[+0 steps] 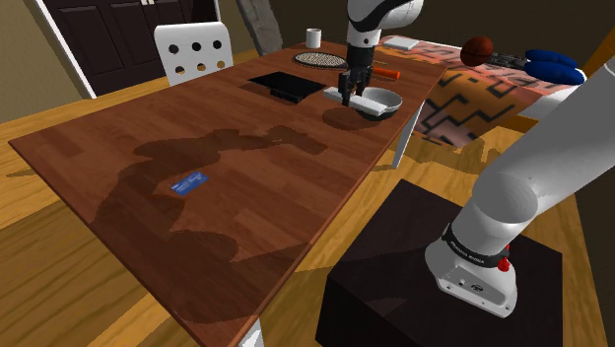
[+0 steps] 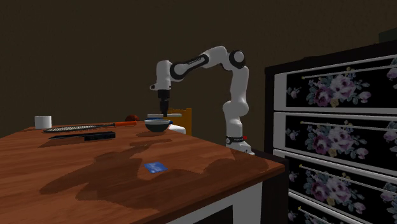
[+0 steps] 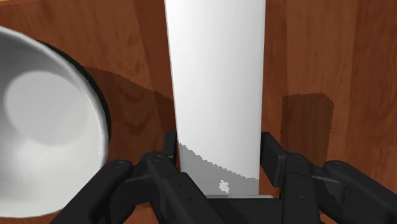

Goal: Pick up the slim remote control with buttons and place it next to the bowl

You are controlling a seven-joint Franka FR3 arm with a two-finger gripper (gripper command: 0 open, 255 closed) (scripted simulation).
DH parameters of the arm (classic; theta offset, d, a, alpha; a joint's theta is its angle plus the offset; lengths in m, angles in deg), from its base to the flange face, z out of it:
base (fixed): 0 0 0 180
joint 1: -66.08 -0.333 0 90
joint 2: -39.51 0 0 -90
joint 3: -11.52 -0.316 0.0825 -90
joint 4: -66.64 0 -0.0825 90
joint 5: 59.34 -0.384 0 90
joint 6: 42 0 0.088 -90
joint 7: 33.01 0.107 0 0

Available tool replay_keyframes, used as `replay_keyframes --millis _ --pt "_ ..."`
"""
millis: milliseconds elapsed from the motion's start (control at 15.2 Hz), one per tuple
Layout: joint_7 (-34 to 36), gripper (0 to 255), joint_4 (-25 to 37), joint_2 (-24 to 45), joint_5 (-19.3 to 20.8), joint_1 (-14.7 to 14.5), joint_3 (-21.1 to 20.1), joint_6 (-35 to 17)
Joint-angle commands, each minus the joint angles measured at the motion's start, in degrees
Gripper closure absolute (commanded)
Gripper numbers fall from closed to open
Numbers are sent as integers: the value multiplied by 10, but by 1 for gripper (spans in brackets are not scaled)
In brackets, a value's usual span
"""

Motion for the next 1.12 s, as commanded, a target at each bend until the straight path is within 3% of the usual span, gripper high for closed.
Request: replay_keyframes --millis 0,1056 --pt "0 255 -11 5 0 0 0 -16" --pt "-4 255 -78 66 -4 -1 0 -144"
